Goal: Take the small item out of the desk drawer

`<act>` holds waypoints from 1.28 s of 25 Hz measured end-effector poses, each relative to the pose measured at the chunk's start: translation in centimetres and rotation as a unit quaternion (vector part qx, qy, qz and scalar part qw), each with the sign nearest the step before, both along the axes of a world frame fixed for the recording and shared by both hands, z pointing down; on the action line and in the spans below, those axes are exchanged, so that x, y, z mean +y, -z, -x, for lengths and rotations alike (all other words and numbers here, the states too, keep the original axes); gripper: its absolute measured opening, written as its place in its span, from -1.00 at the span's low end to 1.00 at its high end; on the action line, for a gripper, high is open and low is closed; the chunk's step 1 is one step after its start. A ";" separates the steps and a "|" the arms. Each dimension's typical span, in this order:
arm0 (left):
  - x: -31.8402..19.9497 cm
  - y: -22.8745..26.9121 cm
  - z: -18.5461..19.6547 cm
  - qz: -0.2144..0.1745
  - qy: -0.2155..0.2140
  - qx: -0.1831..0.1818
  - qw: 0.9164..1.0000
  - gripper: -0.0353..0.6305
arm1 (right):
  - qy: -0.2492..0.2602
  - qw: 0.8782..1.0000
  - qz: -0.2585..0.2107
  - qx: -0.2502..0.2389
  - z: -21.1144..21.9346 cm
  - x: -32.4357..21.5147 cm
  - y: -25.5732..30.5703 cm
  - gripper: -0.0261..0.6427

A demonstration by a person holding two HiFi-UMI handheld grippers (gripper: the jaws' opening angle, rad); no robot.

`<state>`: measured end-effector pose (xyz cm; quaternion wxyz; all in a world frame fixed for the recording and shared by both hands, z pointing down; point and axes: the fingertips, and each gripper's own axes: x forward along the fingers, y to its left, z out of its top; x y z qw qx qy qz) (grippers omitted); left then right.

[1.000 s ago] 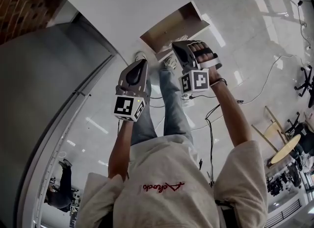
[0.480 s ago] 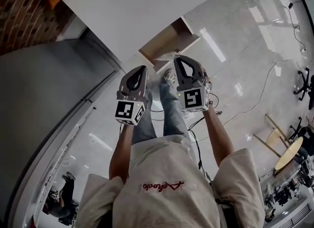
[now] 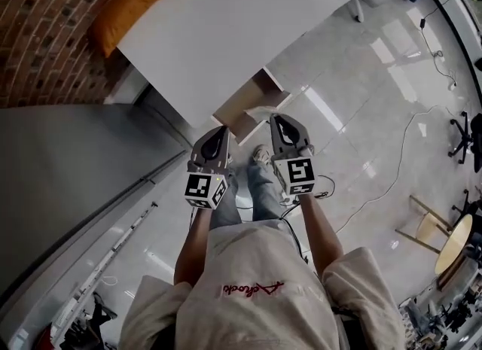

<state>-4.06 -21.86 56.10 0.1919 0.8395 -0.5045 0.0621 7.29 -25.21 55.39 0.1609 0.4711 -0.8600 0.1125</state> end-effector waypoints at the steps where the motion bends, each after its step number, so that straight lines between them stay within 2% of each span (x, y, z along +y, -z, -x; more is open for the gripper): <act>1: -0.1 0.6 -0.1 -0.003 0.000 -0.002 1.000 -0.87 | -0.004 1.000 0.000 -0.003 -0.3 0.2 0.6 -0.89; 6: -0.3 3.8 -0.1 -0.020 0.001 -0.007 1.000 -0.87 | -0.023 1.000 0.002 -0.013 -1.3 1.4 3.1 -0.89; 15: -2.6 10.5 0.1 -0.086 -0.005 -0.010 0.996 -0.87 | -0.047 0.997 -0.049 -0.026 -2.0 -0.1 8.7 -0.89; 23: -3.6 15.0 0.8 -0.126 -0.002 -0.008 0.992 -0.87 | -0.067 0.993 -0.092 -0.029 -3.0 -0.1 13.3 -0.89; 32: -4.8 18.1 1.5 -0.159 -0.012 -0.013 0.987 -0.87 | -0.098 0.988 -0.116 -0.036 -4.2 -0.1 15.7 -0.89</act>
